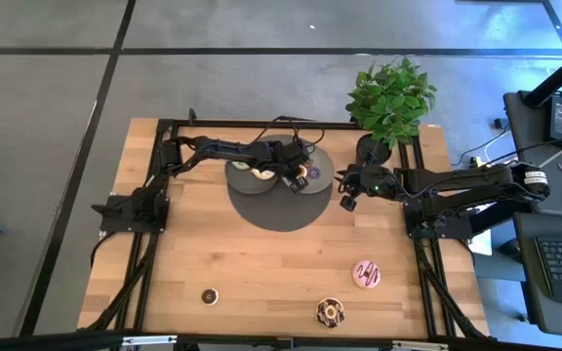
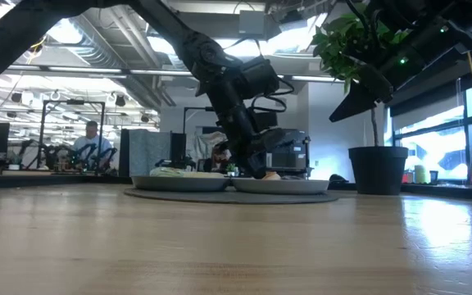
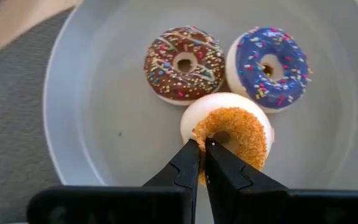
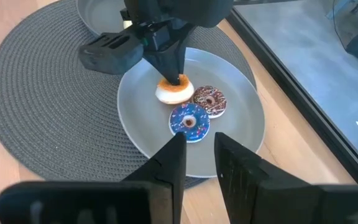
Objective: Pick & Place donuts
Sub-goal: Put the small yellow donut on the gray plate
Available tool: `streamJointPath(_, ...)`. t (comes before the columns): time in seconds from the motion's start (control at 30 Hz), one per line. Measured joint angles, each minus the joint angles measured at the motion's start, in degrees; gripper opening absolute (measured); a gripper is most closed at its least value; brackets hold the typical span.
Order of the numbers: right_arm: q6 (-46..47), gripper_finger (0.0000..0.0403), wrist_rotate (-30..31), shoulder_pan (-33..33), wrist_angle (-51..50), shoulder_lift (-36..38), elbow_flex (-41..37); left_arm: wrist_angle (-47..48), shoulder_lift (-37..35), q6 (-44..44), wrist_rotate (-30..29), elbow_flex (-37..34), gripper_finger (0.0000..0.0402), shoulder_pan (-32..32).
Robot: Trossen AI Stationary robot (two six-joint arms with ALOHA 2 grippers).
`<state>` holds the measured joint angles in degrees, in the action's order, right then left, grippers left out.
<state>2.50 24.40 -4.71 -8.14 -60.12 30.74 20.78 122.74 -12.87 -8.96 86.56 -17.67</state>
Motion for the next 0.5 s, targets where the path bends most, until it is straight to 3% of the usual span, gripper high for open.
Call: streamJointPath(0.5,0.0,0.0086,0.0,0.0,0.0,0.0,0.0,-0.33,0.02,-0.03,-1.19,-0.04,0.0018,0.42)
